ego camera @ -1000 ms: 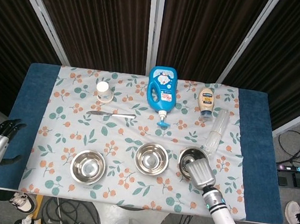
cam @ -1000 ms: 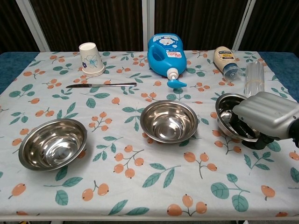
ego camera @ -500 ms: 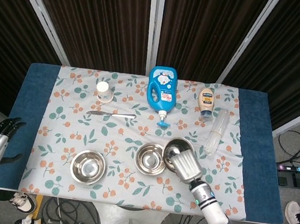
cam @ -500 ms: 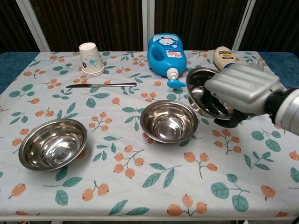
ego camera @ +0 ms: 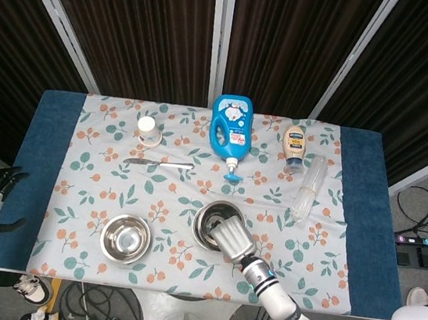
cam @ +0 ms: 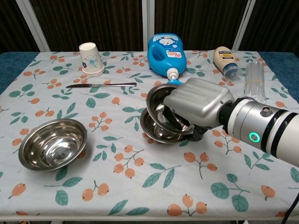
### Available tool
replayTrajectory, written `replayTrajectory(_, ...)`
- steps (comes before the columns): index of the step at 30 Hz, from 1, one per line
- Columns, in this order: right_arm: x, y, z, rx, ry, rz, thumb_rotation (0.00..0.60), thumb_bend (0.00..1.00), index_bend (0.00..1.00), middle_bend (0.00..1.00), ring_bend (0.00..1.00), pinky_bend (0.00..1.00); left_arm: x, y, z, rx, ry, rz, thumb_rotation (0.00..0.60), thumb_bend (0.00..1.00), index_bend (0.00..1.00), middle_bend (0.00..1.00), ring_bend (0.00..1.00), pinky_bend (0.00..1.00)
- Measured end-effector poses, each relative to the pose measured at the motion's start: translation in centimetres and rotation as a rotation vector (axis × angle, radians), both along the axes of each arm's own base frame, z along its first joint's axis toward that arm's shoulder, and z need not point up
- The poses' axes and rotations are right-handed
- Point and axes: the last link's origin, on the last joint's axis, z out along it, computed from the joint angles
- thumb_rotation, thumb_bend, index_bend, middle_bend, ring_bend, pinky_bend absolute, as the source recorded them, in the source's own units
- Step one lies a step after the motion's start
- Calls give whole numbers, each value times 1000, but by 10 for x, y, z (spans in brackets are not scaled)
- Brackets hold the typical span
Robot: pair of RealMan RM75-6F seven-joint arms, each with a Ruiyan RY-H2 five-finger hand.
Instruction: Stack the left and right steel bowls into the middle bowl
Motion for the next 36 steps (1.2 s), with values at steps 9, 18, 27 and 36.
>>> replayTrajectory(9,2,-3,7,-6,15,-4,600,0,182,205,605,646,2,1,1,4,-8,-6,600,149,230,236,167,253)
replayTrajectory(18,11,-4,48,-61,16,14,600,0,167,197,588,646,9,3,0,-5,2,-28,600,149,231,236,167,252)
replayTrajectory(27,14,-1,119,-195,-51,-36,600,0,194,249,564,641,24,1,-13,-71,46,-94,600,150,230,236,168,321)
replayTrajectory(36,-6,-8,174,-323,-279,-144,600,0,236,301,562,640,50,-14,-40,-252,174,-211,600,199,378,312,330,494)
